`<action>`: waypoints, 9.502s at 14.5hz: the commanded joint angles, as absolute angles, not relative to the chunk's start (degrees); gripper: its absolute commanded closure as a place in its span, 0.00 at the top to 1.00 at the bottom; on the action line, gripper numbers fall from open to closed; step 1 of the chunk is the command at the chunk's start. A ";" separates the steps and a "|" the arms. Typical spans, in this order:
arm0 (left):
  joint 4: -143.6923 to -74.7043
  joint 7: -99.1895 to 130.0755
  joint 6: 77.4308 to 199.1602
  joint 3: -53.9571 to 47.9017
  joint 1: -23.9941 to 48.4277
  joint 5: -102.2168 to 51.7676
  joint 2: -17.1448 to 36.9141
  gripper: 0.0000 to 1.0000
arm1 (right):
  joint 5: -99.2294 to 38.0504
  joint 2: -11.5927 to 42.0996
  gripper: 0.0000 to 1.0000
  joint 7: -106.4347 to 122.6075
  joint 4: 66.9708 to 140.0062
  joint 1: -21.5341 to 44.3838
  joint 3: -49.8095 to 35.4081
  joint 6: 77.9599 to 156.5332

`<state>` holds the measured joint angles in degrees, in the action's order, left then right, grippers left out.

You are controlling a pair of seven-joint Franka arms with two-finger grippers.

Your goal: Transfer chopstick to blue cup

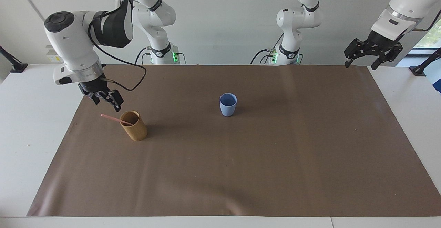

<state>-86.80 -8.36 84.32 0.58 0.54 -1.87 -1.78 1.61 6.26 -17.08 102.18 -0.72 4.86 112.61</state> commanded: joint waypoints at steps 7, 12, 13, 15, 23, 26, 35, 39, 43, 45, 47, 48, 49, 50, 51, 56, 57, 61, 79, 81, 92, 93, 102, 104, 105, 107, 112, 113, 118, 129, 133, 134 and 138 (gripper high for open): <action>-90.79 -6.08 86.57 0.44 0.97 -1.23 -4.75 1.00 | 1.41 8.53 0.77 -19.68 105.38 -2.73 4.04 120.32; -90.79 -4.66 85.61 0.18 0.79 -1.41 -5.01 1.00 | 1.41 8.53 0.50 -18.55 105.03 -3.25 4.13 119.53; -90.88 -4.66 85.17 0.26 0.79 -1.49 -5.10 1.00 | 1.41 8.53 0.48 -18.02 105.03 -3.25 4.04 119.53; -90.88 -4.66 85.17 0.26 0.44 -1.49 -5.10 1.00 | 1.41 8.53 0.46 -17.23 104.77 -3.43 4.04 119.53; -90.79 -4.66 85.17 0.26 0.09 -1.41 -5.10 1.00 | 1.41 8.09 0.33 -17.14 104.33 -3.25 3.96 119.36; -90.88 -4.66 85.17 0.35 0.00 -1.41 -5.10 1.00 | 1.32 8.00 0.30 -16.61 104.33 -3.16 3.96 119.36; -90.79 -4.66 85.17 0.35 0.09 -1.41 -5.10 1.00 | 1.23 7.73 0.09 -15.56 103.71 -2.99 3.78 119.00; -90.88 -4.66 85.17 0.35 0.09 -1.41 -5.10 1.00 | 1.23 7.38 0.05 -15.29 103.01 -2.99 3.61 117.78; -90.79 -4.66 85.17 0.35 0.00 -1.49 -5.10 1.00 | 1.23 6.24 0.01 -15.29 102.48 -2.81 3.52 116.37; -90.79 -4.66 85.17 0.35 0.09 -1.41 -5.10 1.00 | 1.23 5.02 0.00 -15.29 101.43 -2.73 3.52 114.27; -90.79 -4.66 85.17 0.35 0.09 -1.49 -5.10 1.00 | 1.23 4.40 0.00 -13.99 98.02 -2.72 3.52 109.88; -90.79 -4.66 85.17 0.35 0.09 -1.41 -5.10 1.00 | 1.32 4.05 0.00 -12.76 96.52 -2.72 3.60 108.04; -90.88 -4.66 85.17 0.35 0.09 -1.49 -5.10 1.00 | 1.67 3.17 0.00 -11.44 95.37 -2.81 3.60 106.45; -90.88 -4.66 85.17 0.35 0.00 -1.41 -5.10 1.00 | 2.19 2.12 0.00 -10.64 94.58 -2.73 3.60 104.96; -90.79 -4.66 85.17 0.35 0.09 -1.41 -5.10 1.00 | 2.46 1.15 0.00 -10.37 93.79 -2.72 3.60 103.72; -90.88 -4.66 85.17 0.35 0.00 -1.41 -5.10 1.00 | 7.81 -3.24 0.00 -7.73 92.55 0.86 2.03 100.29; -90.88 -4.66 85.17 0.35 0.00 -1.41 -5.10 1.00 | 8.34 -3.86 0.00 -8.08 92.55 2.44 1.93 99.85; -90.88 -4.66 85.17 0.35 0.00 -1.49 -5.10 1.00 | 8.00 -4.57 0.00 -8.96 92.55 10.44 1.32 99.14; -90.79 -4.66 85.17 0.35 0.09 -1.49 -5.10 1.00 | 10.01 4.30 0.00 -43.94 92.64 28.91 -6.59 113.11; -90.79 -4.66 85.17 0.35 0.00 -1.41 -5.10 1.00 | 10.72 5.36 0.00 -44.73 92.72 29.35 -6.68 117.05; -90.88 -4.66 85.17 0.35 0.09 -1.41 -5.10 1.00 | 11.34 7.21 0.00 -47.64 95.71 30.76 -6.77 118.30; -90.88 -4.66 85.17 0.35 0.09 -1.41 -5.10 1.00 | 11.08 7.21 0.11 -47.90 95.71 30.76 -6.77 118.30; -90.79 -4.66 85.17 0.35 0.09 -1.41 -5.10 1.00 | 11.51 7.03 1.00 -48.52 94.92 30.50 -6.59 117.69; -90.79 -4.66 85.17 0.35 0.09 -1.41 -5.10 1.00 | 11.43 6.16 1.00 -47.90 93.26 29.01 -5.98 116.72; -90.88 -4.66 85.17 0.35 0.00 -1.49 -5.10 1.00 | 10.90 5.37 1.00 -47.55 92.73 27.61 -5.80 115.94; -90.79 -4.66 85.17 0.35 0.09 -1.41 -5.10 1.00 | 10.46 3.96 1.00 -46.07 92.11 24.36 -5.98 113.48; -90.88 -4.66 85.17 0.35 0.00 -1.41 -5.10 1.00 | 5.01 1.58 1.00 -37.36 87.64 15.13 -5.89 102.68; -90.79 -4.66 85.17 0.35 0.09 -1.41 -5.10 1.00 | 4.57 1.58 1.00 -36.40 86.15 14.77 -5.80 100.13; -90.79 -4.66 85.34 0.35 0.09 -1.49 -5.10 1.00 | -1.39 -1.66 1.00 -33.59 83.94 6.43 -5.71 93.17; -90.88 -7.90 87.37 0.26 0.09 -1.41 -4.83 1.00 | -0.71 -4.14 1.00 -16.53 90.43 -3.43 -2.29 89.65; -90.97 -9.32 86.66 0.35 0.00 -1.41 -5.01 1.00 | -0.26 -2.90 1.00 -12.93 91.67 -3.78 -2.29 91.49; -91.05 -9.32 86.57 0.35 0.09 -1.32 -5.01 1.00 | -0.26 -2.12 1.00 -12.92 91.58 -3.78 -2.29 91.58; -91.14 -9.32 86.49 0.44 0.26 -1.32 -5.18 1.00 | -0.44 -2.02 1.00 -12.66 91.67 -3.43 -2.29 91.49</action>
